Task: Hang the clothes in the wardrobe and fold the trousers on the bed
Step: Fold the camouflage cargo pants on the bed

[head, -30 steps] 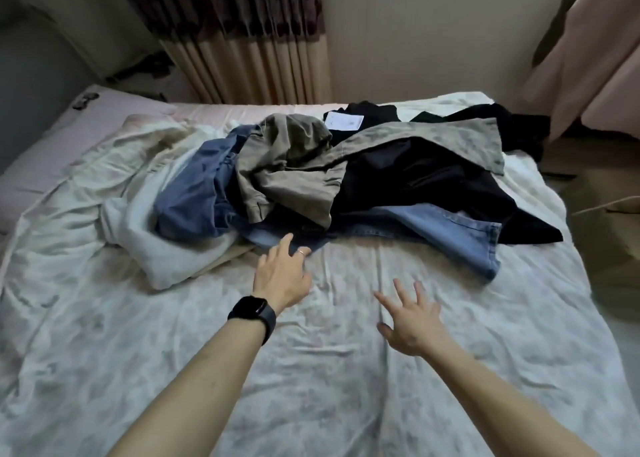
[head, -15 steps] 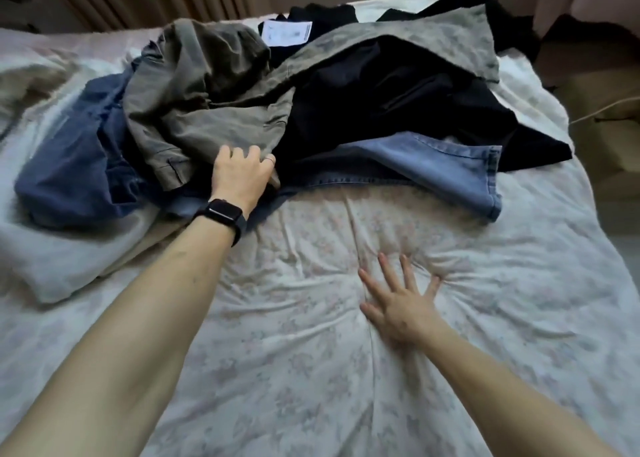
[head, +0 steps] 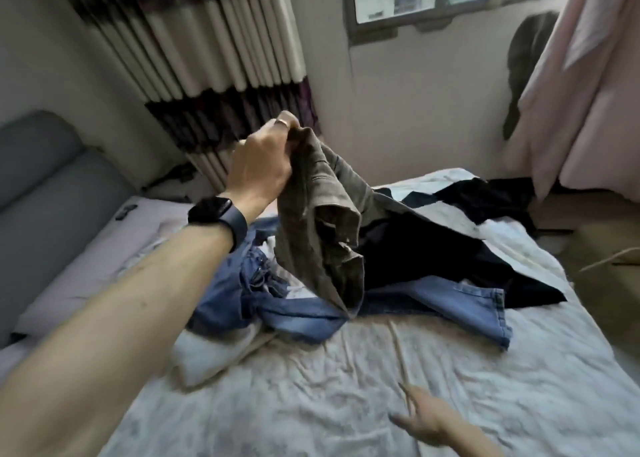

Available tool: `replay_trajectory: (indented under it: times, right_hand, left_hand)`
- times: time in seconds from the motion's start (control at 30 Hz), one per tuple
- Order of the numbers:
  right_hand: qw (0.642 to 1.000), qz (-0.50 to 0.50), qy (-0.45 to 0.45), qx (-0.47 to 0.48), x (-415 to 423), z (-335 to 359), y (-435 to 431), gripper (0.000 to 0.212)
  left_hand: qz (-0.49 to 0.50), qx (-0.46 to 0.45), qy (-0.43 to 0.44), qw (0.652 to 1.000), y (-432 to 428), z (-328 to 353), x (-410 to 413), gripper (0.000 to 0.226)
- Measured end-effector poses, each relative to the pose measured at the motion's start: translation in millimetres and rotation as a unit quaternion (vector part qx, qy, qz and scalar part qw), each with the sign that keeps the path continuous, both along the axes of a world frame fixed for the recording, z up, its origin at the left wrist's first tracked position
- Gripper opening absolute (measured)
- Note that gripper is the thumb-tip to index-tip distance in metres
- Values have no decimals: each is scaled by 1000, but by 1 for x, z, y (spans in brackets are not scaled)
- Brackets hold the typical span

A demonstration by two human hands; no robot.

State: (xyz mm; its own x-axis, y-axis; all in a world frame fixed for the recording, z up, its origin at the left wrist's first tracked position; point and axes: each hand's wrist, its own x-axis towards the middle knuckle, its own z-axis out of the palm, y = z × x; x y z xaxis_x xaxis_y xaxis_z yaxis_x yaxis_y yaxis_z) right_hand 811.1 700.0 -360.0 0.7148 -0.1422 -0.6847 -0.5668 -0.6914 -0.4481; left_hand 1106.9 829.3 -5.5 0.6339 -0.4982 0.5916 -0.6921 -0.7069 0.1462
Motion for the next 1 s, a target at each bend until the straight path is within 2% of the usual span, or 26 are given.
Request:
replay_trajectory:
  times: [0.07,0.1,0.13,0.17,0.2,0.23,0.3,0.37,0.43,0.5,0.6,0.7,0.77,0.83,0.93,1.0]
  right_hand:
    - [983,-85,-158,29,32,65,7,93]
    - [954,-136,-258,70,46,106,9,90]
    - [910,-176,-356,119,54,145,11,83]
    - [861,-208,-444,138,60,190,11,83]
    - [827,-235,-493,133,62,227,10,87]
    - [808,-266,-511,125,62,261,6,92]
    - [804,-324,-487,107,54,323,-6,88]
    - [812,-360,-452,79,45,373,-26,67]
    - [818,-346,-459,13,28,432,-41,35]
    - [804,-335,-486,-67,9,488,-55,21]
    - [759,-332,-531,-178,-34,554,-66,33]
    - [727,-334,-544,-255,-70,584,-66,40]
    - [715,-335,-564,-240,-93,585,-66,39]
    - [710,-328,-588,-207,-110,582,-64,37]
    - [710,-313,-601,-192,-138,588,-48,38]
    - [712,-291,-608,-196,-145,602,-40,38]
  left_hand:
    - [-17,-27,0,999,1,43,-16,12]
    - [-28,-43,-4,999,2,71,-27,13]
    - [-35,-51,-4,998,4,94,-37,15]
    - [-38,-58,-2,998,5,124,-51,15]
    - [-42,-62,-2,997,5,146,-61,15]
    - [-43,-69,0,997,4,168,-71,14]
    - [-49,-88,-1,995,9,209,-90,14]
    - [-35,-104,-8,994,16,242,-104,17]
    - [-6,-135,-3,991,26,269,-115,21]
    - [28,-196,46,979,37,286,-121,23]
    - [38,-292,165,941,57,288,-145,16]
    - [30,-315,259,913,77,257,-175,16]
    - [46,-302,283,909,86,231,-198,17]
    - [39,-319,320,891,88,210,-219,21]
    - [-91,-310,413,852,84,186,-267,42]
    - [-138,-264,402,866,80,182,-295,38]
